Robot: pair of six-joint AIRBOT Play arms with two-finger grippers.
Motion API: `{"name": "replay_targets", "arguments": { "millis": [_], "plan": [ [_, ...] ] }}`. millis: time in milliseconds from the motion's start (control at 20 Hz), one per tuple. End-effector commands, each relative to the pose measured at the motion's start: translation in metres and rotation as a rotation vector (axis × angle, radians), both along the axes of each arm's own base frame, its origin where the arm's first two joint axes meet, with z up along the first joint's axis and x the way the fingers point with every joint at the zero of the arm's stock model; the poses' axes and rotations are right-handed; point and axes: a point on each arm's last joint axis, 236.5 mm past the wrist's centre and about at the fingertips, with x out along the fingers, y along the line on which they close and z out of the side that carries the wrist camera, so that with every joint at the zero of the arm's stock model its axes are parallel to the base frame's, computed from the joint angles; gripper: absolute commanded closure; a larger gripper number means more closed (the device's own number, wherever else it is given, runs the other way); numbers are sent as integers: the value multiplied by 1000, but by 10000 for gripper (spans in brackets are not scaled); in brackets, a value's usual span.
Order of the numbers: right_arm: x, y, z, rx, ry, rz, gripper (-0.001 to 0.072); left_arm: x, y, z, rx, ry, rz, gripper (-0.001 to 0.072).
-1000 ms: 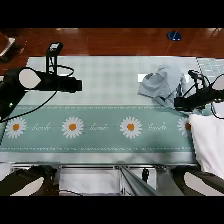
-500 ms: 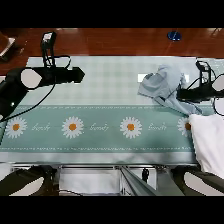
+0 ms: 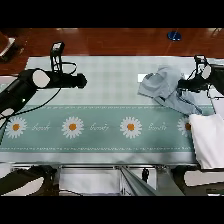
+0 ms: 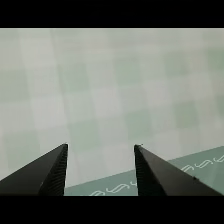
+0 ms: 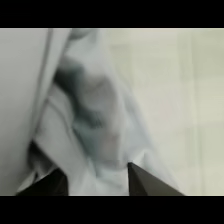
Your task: Fold the shirts.
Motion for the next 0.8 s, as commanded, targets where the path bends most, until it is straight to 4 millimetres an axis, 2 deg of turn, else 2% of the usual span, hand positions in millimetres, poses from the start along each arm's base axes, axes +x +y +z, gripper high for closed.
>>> {"name": "replay_targets", "arguments": {
  "millis": [0, 100, 150, 200, 250, 300, 350, 450, 550, 650, 750],
  "plan": [
    [-16, 5, -36, 83, 135, -18, 300, -3, 0, -7, -7, 35, 13, 199],
    [-28, 30, -49, 182, 205, 30, 307, -8, -1, -10, -9, 63, 9, 199],
    [-32, 46, -51, 244, 222, 56, 345, -14, -2, -14, -9, 90, 2, 199],
    [-33, 60, -48, 288, 225, 82, 474, -22, -2, -18, -1, 126, -11, 199],
    [-32, 72, -41, 320, 217, 118, 636, -31, 1, -21, 12, 162, -26, 199],
    [-29, 81, -28, 349, 189, 146, 694, -41, 7, -24, 29, 203, -43, 199],
    [-25, 87, -12, 373, 149, 159, 694, -51, 15, -25, 44, 241, -58, 199],
    [-14, 87, 37, 350, 37, 177, 694, -70, 37, -18, 62, 301, -65, 199],
    [0, 87, 109, 317, -133, 203, 695, -88, 48, -2, 52, 298, -59, 199],
    [10, 96, 200, 308, -354, 232, 695, -110, 40, 12, -17, 241, -51, 199],
    [2, 110, 300, 303, -586, 277, 695, -135, 21, 19, -134, 182, -45, 200]
  ]
}}
